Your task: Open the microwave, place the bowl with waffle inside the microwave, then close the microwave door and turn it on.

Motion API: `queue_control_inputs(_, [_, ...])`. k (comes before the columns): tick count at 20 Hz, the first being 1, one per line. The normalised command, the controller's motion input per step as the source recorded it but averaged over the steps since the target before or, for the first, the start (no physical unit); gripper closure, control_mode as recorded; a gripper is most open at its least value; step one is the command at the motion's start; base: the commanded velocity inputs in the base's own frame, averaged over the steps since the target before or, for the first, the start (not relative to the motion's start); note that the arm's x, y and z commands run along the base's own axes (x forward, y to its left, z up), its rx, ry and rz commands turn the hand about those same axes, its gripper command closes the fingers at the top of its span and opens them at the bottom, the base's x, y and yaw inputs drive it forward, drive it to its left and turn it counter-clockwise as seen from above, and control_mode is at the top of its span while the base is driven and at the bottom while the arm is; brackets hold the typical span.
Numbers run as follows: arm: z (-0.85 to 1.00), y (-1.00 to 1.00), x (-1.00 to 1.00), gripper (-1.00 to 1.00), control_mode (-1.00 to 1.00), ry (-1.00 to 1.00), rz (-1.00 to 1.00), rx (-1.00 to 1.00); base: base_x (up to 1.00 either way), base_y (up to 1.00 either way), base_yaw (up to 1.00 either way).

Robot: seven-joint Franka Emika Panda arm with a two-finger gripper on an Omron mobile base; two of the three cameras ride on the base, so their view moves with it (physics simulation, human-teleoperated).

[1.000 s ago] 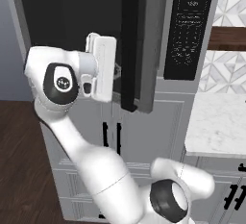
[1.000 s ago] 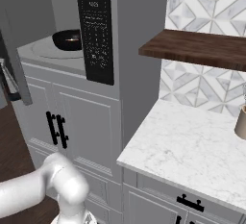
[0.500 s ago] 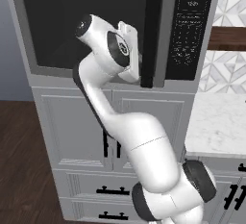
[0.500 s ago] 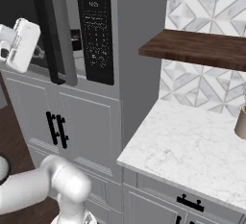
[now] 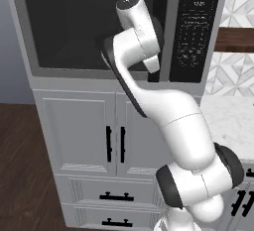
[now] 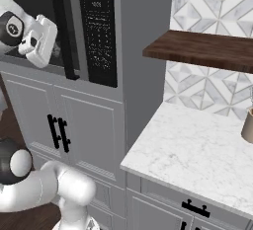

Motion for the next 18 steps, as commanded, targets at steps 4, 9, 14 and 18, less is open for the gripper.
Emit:
queue_control_inputs(4, [-0.92,-0.48,0.9,1.0,-1.0,0.13,0.41,-0.02,0.0,0.0,0.0])
queue_control_inputs(9, [-1.0,-0.01,-0.01,1.0,-1.0,-0.02,0.38,-0.09,0.0,0.0,0.0])
queue_control_inputs(14, [-0.92,0.56,-0.82,1.0,-1.0,-0.09,0.38,-0.1,0.0,0.0,0.0])
queue_control_inputs(18, [-0.17,0.25,-1.0,1.0,-1.0,-0.04,0.4,-0.01,0.0,0.0,0.0])
